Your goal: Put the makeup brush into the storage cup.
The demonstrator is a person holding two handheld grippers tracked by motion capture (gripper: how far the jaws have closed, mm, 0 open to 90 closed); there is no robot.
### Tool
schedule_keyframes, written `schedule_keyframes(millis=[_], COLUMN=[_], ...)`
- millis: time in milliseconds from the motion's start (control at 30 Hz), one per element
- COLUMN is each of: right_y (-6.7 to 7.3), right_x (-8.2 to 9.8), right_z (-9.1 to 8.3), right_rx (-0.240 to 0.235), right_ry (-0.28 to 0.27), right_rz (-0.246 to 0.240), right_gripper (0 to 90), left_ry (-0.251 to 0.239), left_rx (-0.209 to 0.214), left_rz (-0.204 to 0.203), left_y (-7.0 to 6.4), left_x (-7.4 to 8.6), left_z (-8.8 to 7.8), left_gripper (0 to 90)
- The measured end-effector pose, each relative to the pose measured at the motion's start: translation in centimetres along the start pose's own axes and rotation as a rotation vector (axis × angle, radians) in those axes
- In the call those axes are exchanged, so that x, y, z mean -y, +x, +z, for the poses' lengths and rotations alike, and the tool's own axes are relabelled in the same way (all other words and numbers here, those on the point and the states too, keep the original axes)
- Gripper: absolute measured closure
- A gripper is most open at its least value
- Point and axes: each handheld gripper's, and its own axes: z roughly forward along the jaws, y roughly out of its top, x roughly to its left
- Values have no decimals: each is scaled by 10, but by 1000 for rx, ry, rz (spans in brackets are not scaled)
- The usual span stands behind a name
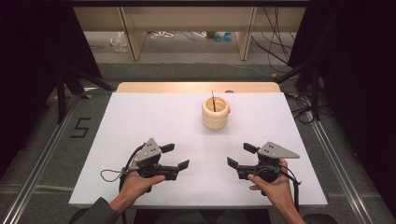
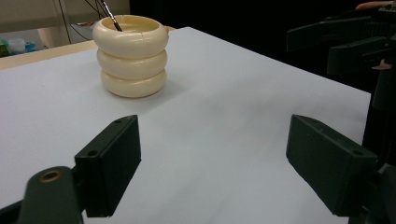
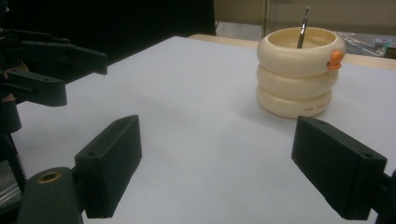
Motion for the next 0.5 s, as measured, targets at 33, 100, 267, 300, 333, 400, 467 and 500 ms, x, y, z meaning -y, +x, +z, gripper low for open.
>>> schedule_keyframes(millis=[33, 100, 267, 300, 333, 400, 467, 500], right_y=[0, 0, 1, 1, 1, 1, 1, 1], right_x=[0, 2, 3, 3, 3, 3, 4, 4], right_z=[0, 1, 2, 2, 1, 1, 1, 2], right_rx=[2, -1, 2, 4, 4, 7, 6, -4], right_ry=[3, -9, 1, 3, 7, 10, 12, 6], right_rz=[6, 6, -1, -3, -5, -6, -9, -4], right_gripper=[170, 170, 170, 170, 170, 170, 170, 170], left_ry=[0, 3, 5, 6, 5, 2, 0, 1], left_rx=[0, 3, 5, 5, 5, 4, 2, 2], left_rz=[0, 6, 2, 3, 3, 5, 1, 1], left_y=[0, 0, 0, 0, -1, 0, 0, 0], left_x=[0, 0, 0, 0, 0, 0, -1, -1], left_z=[0, 0, 1, 1, 1, 0, 0, 0], left_gripper=[176, 175, 175, 175, 175, 176, 175, 175])
